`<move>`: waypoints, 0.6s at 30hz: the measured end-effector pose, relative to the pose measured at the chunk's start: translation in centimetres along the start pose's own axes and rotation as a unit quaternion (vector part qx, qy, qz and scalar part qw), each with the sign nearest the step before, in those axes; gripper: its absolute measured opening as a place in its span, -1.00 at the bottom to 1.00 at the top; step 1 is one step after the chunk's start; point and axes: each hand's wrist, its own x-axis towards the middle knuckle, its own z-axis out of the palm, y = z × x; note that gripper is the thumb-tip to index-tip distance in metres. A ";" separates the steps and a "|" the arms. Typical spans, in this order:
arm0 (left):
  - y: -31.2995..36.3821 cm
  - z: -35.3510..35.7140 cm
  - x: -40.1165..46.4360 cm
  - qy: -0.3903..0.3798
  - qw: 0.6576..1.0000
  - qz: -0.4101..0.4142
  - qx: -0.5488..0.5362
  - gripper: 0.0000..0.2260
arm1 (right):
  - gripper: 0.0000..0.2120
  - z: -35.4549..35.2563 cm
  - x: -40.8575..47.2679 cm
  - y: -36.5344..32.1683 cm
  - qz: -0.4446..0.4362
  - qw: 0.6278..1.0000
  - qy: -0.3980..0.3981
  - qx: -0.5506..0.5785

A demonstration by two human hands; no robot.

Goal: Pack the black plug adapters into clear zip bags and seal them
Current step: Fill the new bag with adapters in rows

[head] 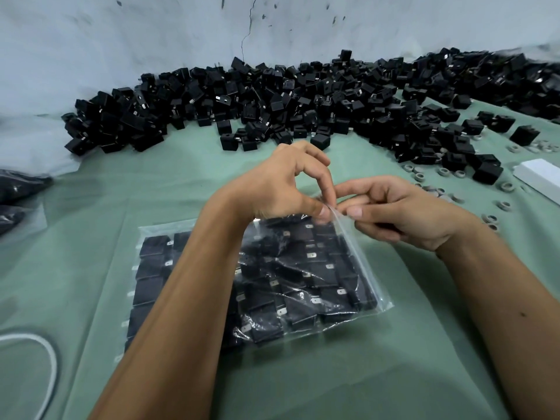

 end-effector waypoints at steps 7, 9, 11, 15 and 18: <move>-0.1 0.2 0.1 -0.015 1.000 -0.010 -0.023 -0.81 | -0.87 -0.9 3.6 2.1 0.030 0.923 0.366 -0.118; -0.3 0.3 0.2 -0.018 0.999 -0.005 -0.028 -0.82 | -0.81 -1.6 5.9 2.6 0.052 0.883 0.394 -0.251; -0.7 0.5 0.3 -0.020 0.999 0.002 -0.030 -0.84 | -0.59 -2.9 8.6 2.5 0.090 0.831 0.381 -0.394; -1.5 0.6 0.4 -0.022 0.999 0.009 -0.025 -0.88 | -0.15 -5.2 14.0 1.8 0.156 0.793 0.303 -0.505; -2.1 0.5 0.6 -0.021 1.000 0.009 -0.019 -0.88 | -0.10 -5.9 17.6 1.9 0.176 0.778 0.249 -0.549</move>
